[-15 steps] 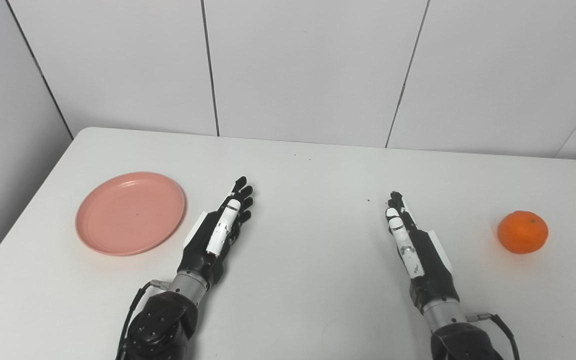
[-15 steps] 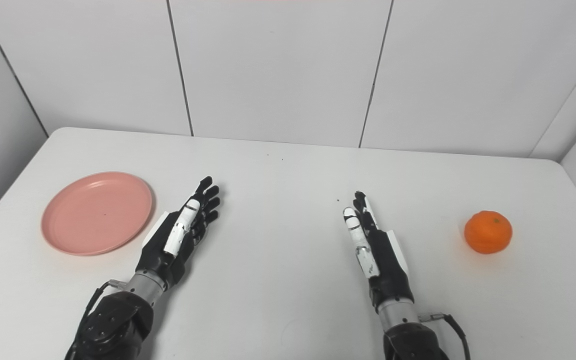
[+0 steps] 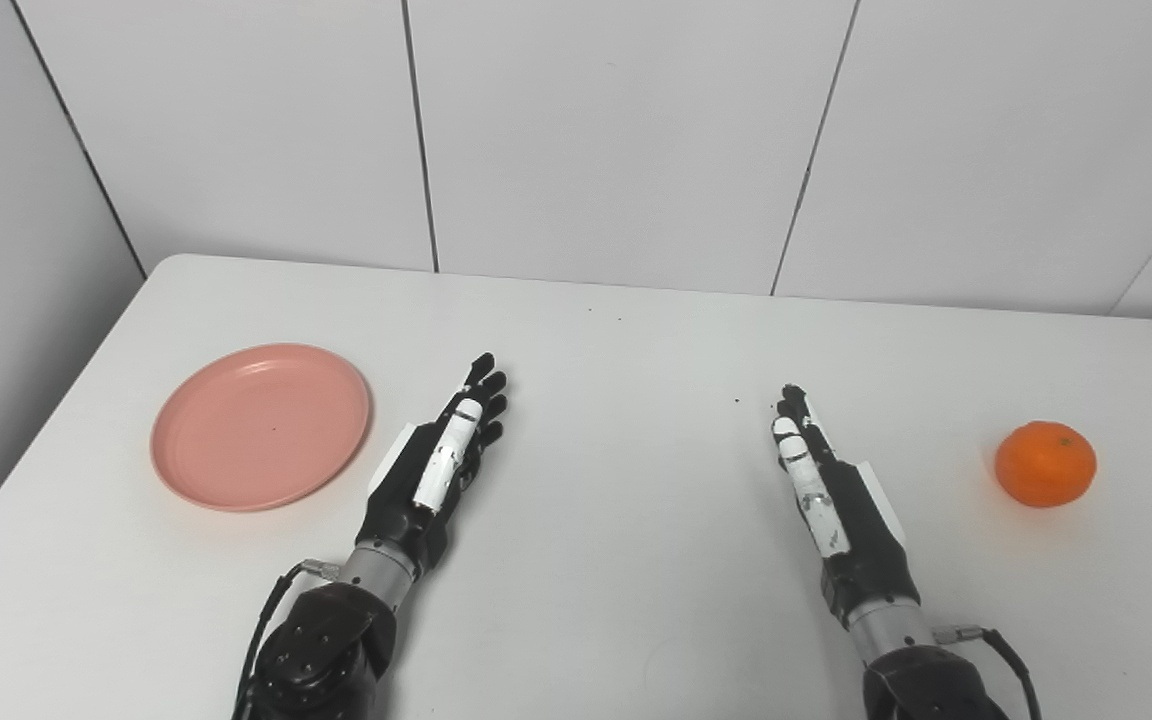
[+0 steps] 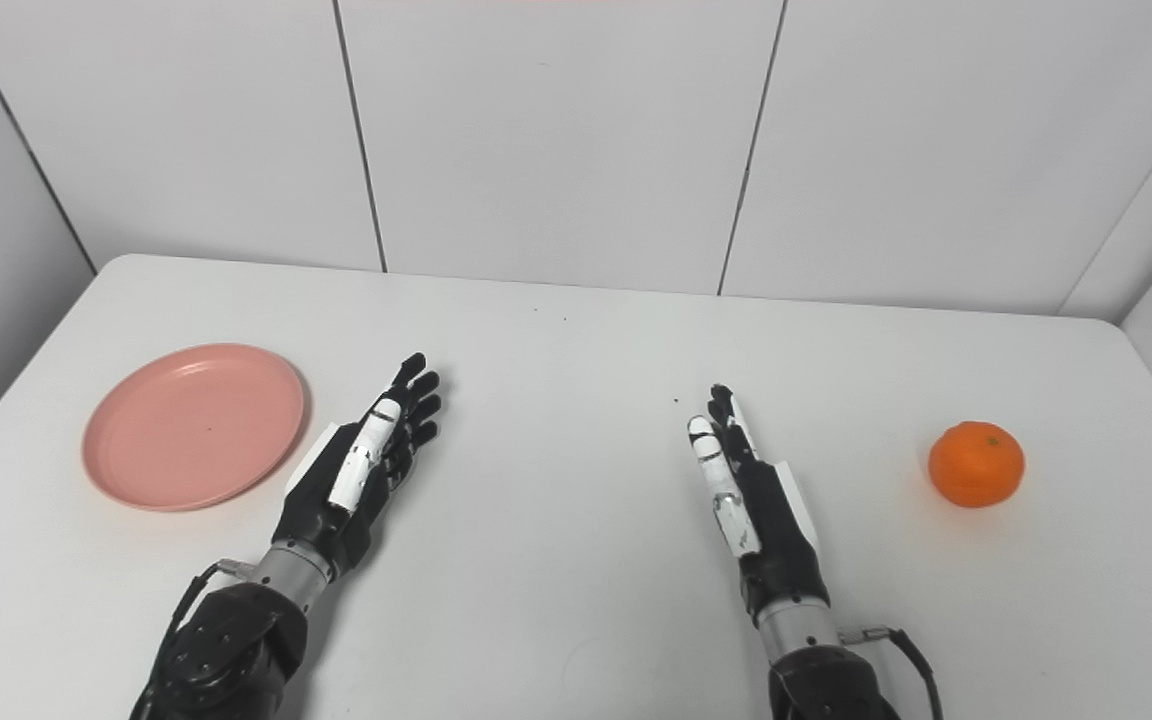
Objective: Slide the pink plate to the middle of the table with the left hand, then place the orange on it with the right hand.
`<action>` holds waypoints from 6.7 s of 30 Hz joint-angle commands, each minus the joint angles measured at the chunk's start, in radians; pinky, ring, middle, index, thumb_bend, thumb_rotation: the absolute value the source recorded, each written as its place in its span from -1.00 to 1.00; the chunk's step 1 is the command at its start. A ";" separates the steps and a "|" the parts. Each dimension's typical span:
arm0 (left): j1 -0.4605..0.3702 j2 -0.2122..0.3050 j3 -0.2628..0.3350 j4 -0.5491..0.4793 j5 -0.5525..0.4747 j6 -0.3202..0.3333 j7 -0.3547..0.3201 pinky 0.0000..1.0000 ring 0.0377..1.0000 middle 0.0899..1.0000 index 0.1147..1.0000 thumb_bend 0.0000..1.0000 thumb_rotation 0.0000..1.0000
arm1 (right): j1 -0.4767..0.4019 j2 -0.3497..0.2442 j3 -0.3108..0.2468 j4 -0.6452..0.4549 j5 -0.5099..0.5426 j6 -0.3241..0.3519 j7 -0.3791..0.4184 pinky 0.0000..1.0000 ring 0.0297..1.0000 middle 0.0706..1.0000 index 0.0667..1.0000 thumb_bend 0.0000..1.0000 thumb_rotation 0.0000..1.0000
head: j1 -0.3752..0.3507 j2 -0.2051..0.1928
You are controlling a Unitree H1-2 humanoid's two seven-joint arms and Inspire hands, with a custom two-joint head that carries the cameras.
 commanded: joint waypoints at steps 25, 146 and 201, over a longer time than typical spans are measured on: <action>-0.028 -0.018 0.003 -0.016 0.001 -0.001 0.011 1.00 1.00 1.00 1.00 -0.16 0.98 | -0.023 -0.009 -0.004 -0.009 0.004 -0.027 0.001 0.99 0.96 0.99 1.00 -0.61 1.00 | 0.009 -0.006; -0.292 0.253 0.435 -0.094 -0.134 0.108 0.121 0.85 0.88 0.88 0.85 -0.30 1.00 | 0.009 -0.059 -0.050 0.024 0.153 -0.085 0.044 1.00 1.00 1.00 1.00 -0.98 1.00 | 0.361 -0.206; -0.161 0.352 0.519 0.332 -0.224 -0.066 0.066 0.89 0.86 0.86 0.86 -0.39 1.00 | 0.007 -0.078 -0.052 0.005 0.167 -0.051 0.048 1.00 1.00 1.00 1.00 -0.94 1.00 | 0.383 -0.184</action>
